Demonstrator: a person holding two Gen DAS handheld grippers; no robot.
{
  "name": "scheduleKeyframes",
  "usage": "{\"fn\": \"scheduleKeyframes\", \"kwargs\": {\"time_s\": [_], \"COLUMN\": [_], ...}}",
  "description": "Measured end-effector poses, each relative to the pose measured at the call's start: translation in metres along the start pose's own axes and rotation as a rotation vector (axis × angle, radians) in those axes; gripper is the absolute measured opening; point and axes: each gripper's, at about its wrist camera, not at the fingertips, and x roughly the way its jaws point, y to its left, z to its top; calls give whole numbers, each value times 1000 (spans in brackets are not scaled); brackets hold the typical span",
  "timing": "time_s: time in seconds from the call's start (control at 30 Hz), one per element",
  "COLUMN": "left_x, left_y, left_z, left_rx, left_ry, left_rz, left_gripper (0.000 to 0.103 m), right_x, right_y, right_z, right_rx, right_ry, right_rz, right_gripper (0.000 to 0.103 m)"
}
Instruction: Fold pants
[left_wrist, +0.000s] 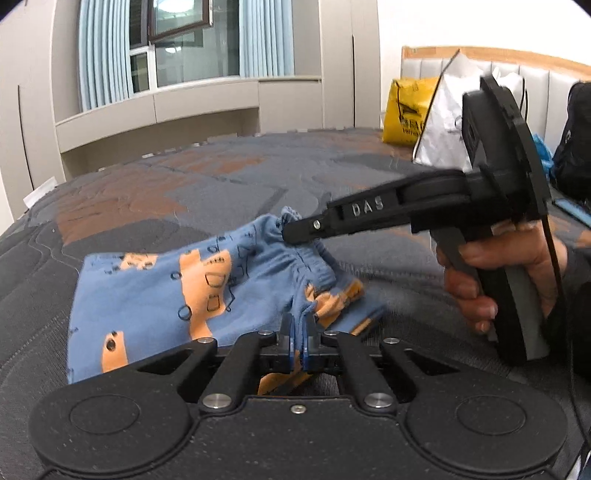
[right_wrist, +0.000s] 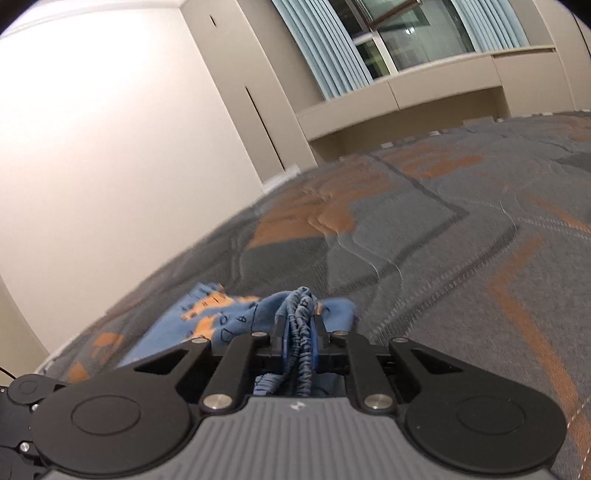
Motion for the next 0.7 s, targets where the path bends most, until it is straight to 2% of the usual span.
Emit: {"fn": "scheduleKeyframes", "kwargs": {"time_s": [0.1,0.17,0.2,0.27,0.3,0.37,0.47,0.57,0.7], "left_x": [-3,-9,-13,-24,-30,-40,-48,-44,-36], "left_y": [4,9,13,24,30,43,67,88,109], "left_z": [-2,0,1,2,2,2,-1,-2,-12], "left_rx": [-31,-61,-76,-125,-156,-209,-284,-343,-395], "left_ry": [-3,-16,-23,-45,-60,-92,-124,-93,-23], "left_rz": [-18,-20,-16,6,24,72,191,284,334], "left_gripper": [15,33,37,59,65,86,102,102,102], "right_x": [1,-3,-6,-11,-13,-16,-19,-17,-10], "right_y": [-4,-6,-7,-7,-6,-2,10,23,35], "right_z": [-2,-3,-3,-4,-5,-7,-13,-17,-24], "right_rx": [16,27,29,28,21,5,-37,-52,-28], "right_ry": [4,-16,-29,-52,-63,-76,-89,-85,-50], "right_rz": [-22,-32,-38,-59,-77,-101,-157,-224,-237], "right_gripper": [37,62,67,88,92,100,103,103,103]}}
